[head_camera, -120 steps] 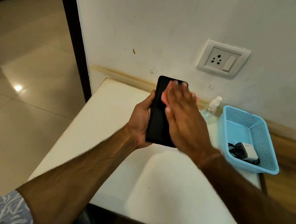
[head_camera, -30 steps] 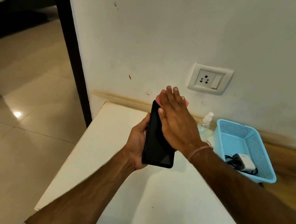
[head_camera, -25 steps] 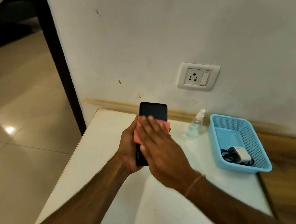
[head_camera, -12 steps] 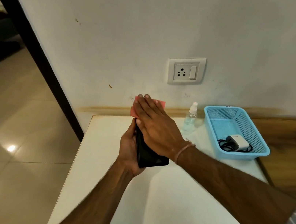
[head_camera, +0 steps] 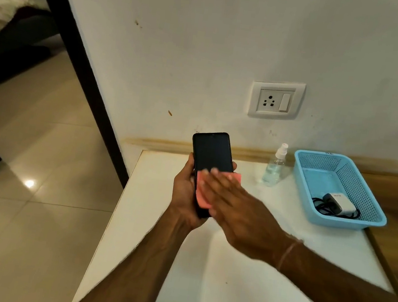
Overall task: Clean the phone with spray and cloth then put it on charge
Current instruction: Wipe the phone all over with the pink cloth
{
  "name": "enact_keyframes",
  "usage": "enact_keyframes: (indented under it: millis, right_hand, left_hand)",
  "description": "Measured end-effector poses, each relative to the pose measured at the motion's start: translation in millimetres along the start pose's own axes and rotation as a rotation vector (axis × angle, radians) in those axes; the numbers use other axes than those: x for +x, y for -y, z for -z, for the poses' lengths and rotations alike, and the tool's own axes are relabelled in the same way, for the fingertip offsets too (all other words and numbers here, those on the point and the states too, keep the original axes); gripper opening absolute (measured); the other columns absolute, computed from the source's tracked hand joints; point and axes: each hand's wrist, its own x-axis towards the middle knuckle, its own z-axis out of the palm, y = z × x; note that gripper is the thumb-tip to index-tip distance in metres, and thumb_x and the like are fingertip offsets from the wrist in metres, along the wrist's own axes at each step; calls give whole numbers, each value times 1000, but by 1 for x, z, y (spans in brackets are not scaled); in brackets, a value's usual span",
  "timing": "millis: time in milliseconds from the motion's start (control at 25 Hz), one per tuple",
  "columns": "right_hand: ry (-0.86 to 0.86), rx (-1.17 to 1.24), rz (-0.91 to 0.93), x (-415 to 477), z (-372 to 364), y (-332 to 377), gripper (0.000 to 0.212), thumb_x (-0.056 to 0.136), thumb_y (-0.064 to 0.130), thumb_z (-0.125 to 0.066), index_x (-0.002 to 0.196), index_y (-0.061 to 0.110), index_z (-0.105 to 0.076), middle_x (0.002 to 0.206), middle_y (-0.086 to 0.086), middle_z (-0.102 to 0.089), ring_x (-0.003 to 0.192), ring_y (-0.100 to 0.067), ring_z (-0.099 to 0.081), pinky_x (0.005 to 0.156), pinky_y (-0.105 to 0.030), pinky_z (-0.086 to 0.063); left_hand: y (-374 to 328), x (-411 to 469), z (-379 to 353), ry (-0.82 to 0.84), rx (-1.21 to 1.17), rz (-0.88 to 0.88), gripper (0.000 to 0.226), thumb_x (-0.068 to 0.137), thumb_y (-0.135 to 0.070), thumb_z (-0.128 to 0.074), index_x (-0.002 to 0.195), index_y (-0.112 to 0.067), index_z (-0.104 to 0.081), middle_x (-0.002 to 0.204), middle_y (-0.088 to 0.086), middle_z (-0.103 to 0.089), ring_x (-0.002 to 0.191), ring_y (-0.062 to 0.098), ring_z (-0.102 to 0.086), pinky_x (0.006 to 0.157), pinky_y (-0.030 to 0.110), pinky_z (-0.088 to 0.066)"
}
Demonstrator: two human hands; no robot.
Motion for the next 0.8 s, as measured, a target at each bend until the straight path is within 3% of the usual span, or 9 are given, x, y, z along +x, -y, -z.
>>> enact_keyframes:
  millis: [120, 280, 440, 560, 680, 800]
  right_hand:
    - [-53, 23, -174, 57, 22, -17, 54, 106, 30, -22, 154, 15, -5, 162, 0, 0, 149, -13, 8, 123, -35, -3]
    - [-77, -18, -190, 71, 20, -16, 54, 105, 29, -22, 155, 13, -6, 163, -3, 0, 150, -16, 7, 122, -38, -5]
    - [-49, -8, -30, 5, -7, 18, 55, 105, 31, -23, 155, 14, -6, 163, -1, 0, 150, -18, 5, 123, -38, -2]
    - [14, -121, 42, -39, -21, 25, 60, 103, 36, -29, 155, 15, -7, 163, -2, -4, 150, -20, -3, 120, -39, -10]
    - [75, -84, 89, -19, -3, 0, 61, 103, 31, -33, 155, 17, -6, 162, -1, -6, 150, -17, -2, 120, -36, -13]
    - [0, 23, -103, 41, 23, -24, 53, 106, 28, -22, 154, 17, -4, 162, -1, -1, 150, -14, 5, 123, -34, -1]
  left_hand:
    - [8, -1, -4, 16, -9, -20, 60, 101, -54, -48, 141, -11, -57, 146, 12, -56, 136, 27, -51, 113, 40, -42]
    - [9, -1, 3, -23, -14, 8, 58, 97, -57, -52, 131, -13, -67, 135, 13, -64, 126, 30, -61, 103, 44, -51]
    - [2, 0, 6, 26, -11, 25, 78, 98, -63, -42, 145, -1, -48, 126, 18, -64, 110, 31, -65, 98, 45, -50]
    - [0, 2, 5, 34, 29, 26, 79, 98, -65, -40, 136, 2, -56, 120, 19, -63, 103, 31, -61, 97, 45, -47]
    - [-2, 1, 6, -1, 40, 10, 74, 98, -64, -39, 130, -1, -64, 121, 18, -66, 106, 32, -63, 101, 45, -46]
    - [2, -2, 3, -59, 46, -4, 62, 98, -60, -45, 130, -12, -68, 134, 16, -64, 124, 33, -61, 113, 48, -40]
